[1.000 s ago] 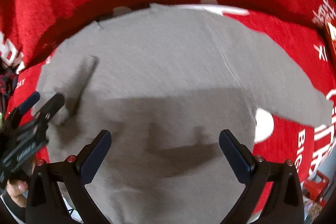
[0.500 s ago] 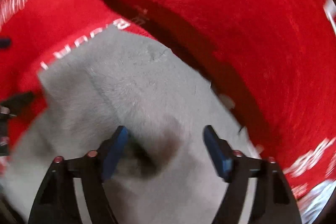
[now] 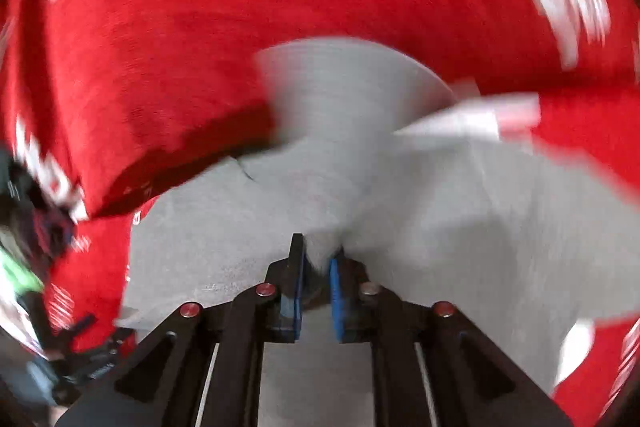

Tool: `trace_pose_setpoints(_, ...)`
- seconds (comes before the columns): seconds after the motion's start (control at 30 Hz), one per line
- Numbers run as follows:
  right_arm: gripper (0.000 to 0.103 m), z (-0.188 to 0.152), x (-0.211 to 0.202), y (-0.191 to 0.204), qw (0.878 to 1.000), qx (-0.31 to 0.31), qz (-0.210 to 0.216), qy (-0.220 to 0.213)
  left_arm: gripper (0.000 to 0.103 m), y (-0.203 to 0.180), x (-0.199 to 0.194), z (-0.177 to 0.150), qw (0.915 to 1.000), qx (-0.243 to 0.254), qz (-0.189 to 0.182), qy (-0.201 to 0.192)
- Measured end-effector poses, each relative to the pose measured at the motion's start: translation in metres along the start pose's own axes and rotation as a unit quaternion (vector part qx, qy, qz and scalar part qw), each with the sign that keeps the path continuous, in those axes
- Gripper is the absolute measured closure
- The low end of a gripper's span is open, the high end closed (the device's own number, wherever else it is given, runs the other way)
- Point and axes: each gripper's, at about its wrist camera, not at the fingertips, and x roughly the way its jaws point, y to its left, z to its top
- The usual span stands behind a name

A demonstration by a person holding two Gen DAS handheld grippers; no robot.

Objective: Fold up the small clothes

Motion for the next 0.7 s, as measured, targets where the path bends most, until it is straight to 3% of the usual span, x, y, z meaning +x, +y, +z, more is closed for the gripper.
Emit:
trace_pose_setpoints(0.07, 0.05, -0.009, 0.002, -0.024, 0.998, 0.053, 0.011, 0.021, 0.003, 0.007, -0.004, -0.006, 0.9999, 0.004, -0.003, 0.011)
trace_pose_setpoints(0.1, 0.046, -0.014, 0.001, -0.037, 0.996, 0.082, 0.014, 0.026, 0.003, 0.013, -0.009, -0.01, 0.9998, 0.005, -0.01, 0.018)
trace_pose_setpoints(0.27, 0.044, -0.038, -0.015, -0.086, 0.981, 0.184, 0.056, 0.022, 0.003, 0.037, -0.021, 0.006, 0.9975, -0.02, -0.061, 0.027)
trace_pose_setpoints(0.47, 0.044, -0.006, -0.003, -0.1, 0.965, 0.245, 0.091, 0.033, 0.003, 0.02, 0.012, 0.08, 0.9936, -0.041, -0.099, 0.036)
trace_pose_setpoints(0.6, 0.044, 0.018, 0.012, -0.08, 0.967, 0.243, 0.044, 0.069, 0.003, 0.003, 0.036, 0.111, 0.9918, -0.054, -0.102, 0.055)
trace_pose_setpoints(0.7, 0.044, 0.026, 0.019, -0.068, 0.975, 0.188, -0.049, 0.11, 0.003, -0.005, 0.038, 0.114, 0.9941, -0.047, -0.079, 0.058)
